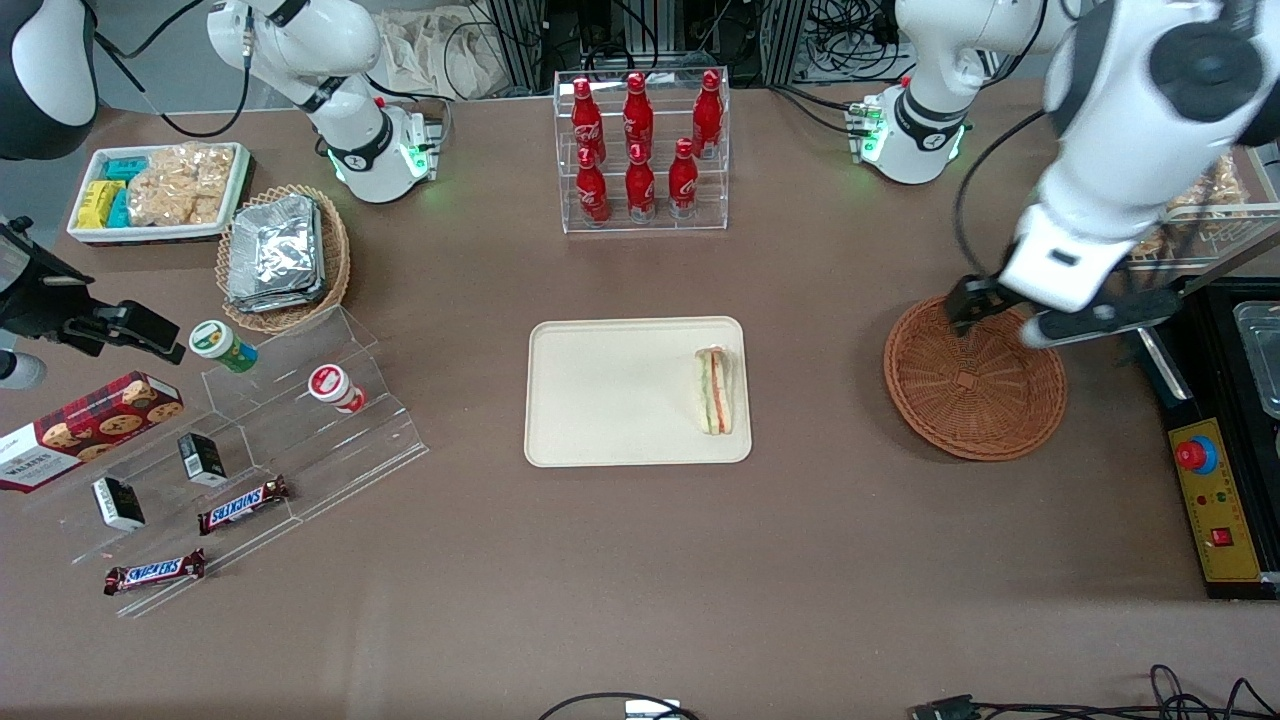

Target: Place sandwich from basket to tray

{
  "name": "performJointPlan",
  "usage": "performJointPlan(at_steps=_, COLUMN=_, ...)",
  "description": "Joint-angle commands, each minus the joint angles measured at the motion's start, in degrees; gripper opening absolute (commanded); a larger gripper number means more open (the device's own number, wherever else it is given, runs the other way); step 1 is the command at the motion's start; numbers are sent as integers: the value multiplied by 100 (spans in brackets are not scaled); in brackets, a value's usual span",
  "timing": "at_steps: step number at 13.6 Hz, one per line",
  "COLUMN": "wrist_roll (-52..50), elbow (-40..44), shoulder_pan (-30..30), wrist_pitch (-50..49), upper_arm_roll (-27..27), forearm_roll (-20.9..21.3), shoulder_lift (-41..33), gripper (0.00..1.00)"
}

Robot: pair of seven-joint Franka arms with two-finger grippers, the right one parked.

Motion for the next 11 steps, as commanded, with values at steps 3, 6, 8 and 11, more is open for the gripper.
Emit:
performJointPlan(at_steps=3, wrist_roll=1000, elbow=-53, shoulder_pan=-82, wrist_pitch=-313, upper_arm_roll=819, forearm_roll=-206, shoulder_lift=-223, gripper=100)
performJointPlan(at_steps=6, wrist_roll=1072, elbow=316, shoulder_pan=-73, wrist_pitch=-682, upper_arm_roll=856, forearm_roll=-206, shoulder_lift=-153, gripper=100)
performJointPlan(at_steps=8, wrist_roll=1072, elbow=370, shoulder_pan=-73, wrist_pitch=-719, upper_arm_roll=856, forearm_roll=-223, shoulder_lift=-144, gripper=100)
performJointPlan(at_steps=11, wrist_roll=1107, elbow=457, shoulder_pan=-73, wrist_pitch=-780, upper_arm_roll=856, forearm_roll=-373, shoulder_lift=-118, gripper=100)
